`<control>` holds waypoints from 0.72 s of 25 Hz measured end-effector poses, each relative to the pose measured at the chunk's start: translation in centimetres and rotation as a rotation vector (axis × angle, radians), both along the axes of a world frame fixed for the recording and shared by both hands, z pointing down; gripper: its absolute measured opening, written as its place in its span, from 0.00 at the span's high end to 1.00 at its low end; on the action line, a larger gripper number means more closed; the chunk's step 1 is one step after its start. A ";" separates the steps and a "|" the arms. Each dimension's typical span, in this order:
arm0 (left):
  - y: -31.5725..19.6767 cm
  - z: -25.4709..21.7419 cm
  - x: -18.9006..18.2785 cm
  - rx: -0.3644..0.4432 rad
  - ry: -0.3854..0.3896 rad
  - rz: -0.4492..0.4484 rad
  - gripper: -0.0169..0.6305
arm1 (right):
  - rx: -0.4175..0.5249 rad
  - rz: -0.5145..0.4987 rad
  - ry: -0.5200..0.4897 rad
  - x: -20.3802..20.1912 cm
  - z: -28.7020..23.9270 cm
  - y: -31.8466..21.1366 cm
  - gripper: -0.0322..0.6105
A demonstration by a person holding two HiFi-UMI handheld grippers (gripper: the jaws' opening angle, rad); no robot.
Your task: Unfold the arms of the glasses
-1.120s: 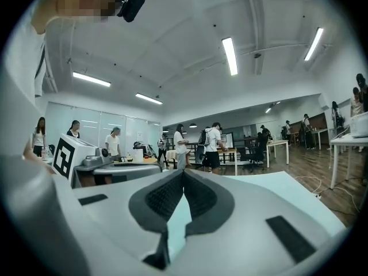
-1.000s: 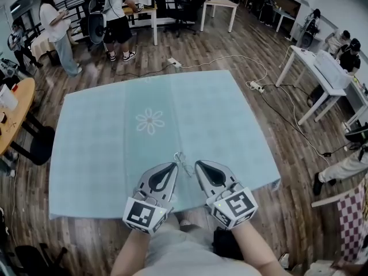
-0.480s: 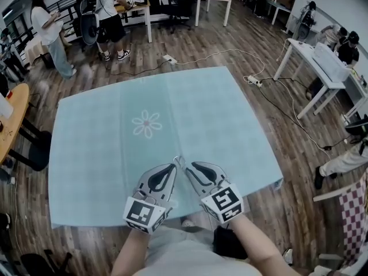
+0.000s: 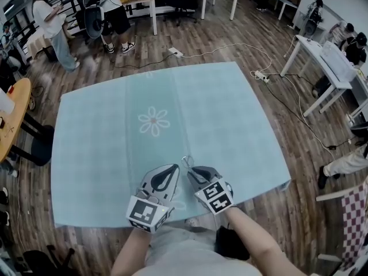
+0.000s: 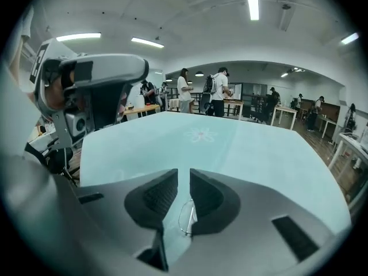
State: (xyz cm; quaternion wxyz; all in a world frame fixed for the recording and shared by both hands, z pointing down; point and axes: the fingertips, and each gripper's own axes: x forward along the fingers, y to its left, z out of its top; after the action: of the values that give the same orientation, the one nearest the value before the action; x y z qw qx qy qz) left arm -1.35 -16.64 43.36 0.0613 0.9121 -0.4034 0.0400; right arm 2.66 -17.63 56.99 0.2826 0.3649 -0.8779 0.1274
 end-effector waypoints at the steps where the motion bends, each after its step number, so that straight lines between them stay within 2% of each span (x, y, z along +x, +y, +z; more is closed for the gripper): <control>1: -0.1 0.2 -0.1 -0.005 -0.002 0.003 0.96 | -0.016 0.003 0.016 -0.1 0.8 -0.2 0.84; 5: -0.4 0.7 -0.3 -0.021 -0.009 0.013 0.96 | -0.062 0.006 0.091 -0.3 3.5 -0.9 0.85; 13: -1.0 1.1 -1.6 -0.025 -0.010 0.008 0.96 | -0.070 0.014 0.230 0.0 6.1 -1.5 0.87; 18: -1.2 1.2 -2.3 -0.030 -0.004 -0.004 0.96 | -0.019 -0.015 0.336 -0.2 6.8 -1.7 0.87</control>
State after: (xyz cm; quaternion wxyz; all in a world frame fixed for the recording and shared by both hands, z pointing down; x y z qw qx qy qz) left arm -3.67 -17.87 44.59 0.0742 0.9103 -0.4045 0.0476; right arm 2.46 -19.32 63.81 0.4296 0.3717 -0.8199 0.0708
